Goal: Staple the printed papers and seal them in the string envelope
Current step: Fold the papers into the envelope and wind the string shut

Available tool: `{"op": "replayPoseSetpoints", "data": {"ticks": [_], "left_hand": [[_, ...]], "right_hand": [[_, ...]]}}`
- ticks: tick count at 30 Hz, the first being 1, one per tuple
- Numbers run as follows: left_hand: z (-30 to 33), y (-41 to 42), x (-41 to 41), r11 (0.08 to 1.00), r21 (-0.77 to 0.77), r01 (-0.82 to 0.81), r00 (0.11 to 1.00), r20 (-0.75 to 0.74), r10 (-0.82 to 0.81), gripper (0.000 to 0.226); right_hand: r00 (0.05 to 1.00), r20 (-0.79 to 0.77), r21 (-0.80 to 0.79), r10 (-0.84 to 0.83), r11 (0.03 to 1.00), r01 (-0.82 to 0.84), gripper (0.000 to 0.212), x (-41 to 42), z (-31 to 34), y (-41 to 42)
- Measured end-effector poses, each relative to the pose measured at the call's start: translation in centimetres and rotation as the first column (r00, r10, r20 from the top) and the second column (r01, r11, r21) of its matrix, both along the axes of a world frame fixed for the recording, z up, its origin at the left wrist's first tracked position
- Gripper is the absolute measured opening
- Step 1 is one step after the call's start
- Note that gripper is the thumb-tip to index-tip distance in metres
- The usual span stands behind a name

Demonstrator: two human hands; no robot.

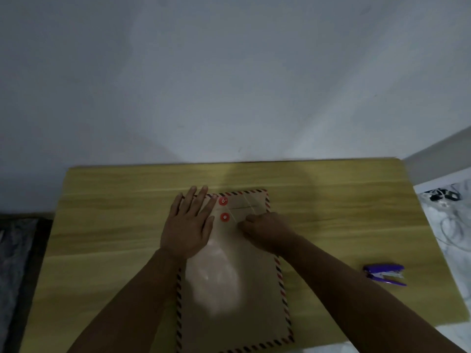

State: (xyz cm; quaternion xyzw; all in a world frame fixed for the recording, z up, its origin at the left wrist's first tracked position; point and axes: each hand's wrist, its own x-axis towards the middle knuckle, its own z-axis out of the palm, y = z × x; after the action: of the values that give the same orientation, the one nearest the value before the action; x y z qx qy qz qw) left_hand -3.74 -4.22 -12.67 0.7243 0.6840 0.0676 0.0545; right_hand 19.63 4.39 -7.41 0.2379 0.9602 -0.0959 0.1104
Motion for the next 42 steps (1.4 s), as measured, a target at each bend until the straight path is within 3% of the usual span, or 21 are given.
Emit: {"op": "replayPoseSetpoints", "data": {"ticks": [10,17,20,26,35,38,42], "left_hand": [[-0.7,0.3,-0.6,1.0,-0.003,0.014,1.0,-0.001,-0.014,0.06],[-1.1,0.3,-1.3,0.999,-0.01,0.033,0.998,0.059,-0.032,0.068],[-1.2,0.4,-1.2,0.999,-0.006,0.032,0.998,0.05,-0.032,0.069],[-1.0,0.3,-1.1,1.0,0.009,0.017,0.998,0.059,-0.017,0.065],[-1.0,0.3,-1.1,1.0,-0.005,0.014,0.998,0.054,-0.014,0.065],[-0.8,0.2,-1.1,1.0,0.007,0.021,0.998,0.063,-0.021,0.065],[-0.9,0.2,-1.2,0.999,0.022,0.029,0.997,0.074,-0.031,0.065]], "right_hand": [[0.989,-0.099,-0.006,-0.106,0.994,0.105,0.016,-6.0,-0.6,-3.7],[0.96,-0.207,-0.034,-0.191,0.982,0.188,0.03,-8.1,-0.4,-0.4],[0.945,-0.179,0.022,-0.275,0.959,0.283,0.025,-8.4,-0.1,1.6],[0.774,-0.23,-0.127,-0.59,0.807,0.577,0.019,-5.4,0.7,1.9],[0.648,-0.25,-0.224,-0.719,0.695,0.684,0.015,-4.2,0.7,1.5],[0.655,-0.221,-0.203,-0.723,0.691,0.694,0.018,-5.2,0.8,2.9],[0.746,-0.106,-0.113,-0.658,0.753,0.648,0.018,-7.0,1.1,4.5]]}}
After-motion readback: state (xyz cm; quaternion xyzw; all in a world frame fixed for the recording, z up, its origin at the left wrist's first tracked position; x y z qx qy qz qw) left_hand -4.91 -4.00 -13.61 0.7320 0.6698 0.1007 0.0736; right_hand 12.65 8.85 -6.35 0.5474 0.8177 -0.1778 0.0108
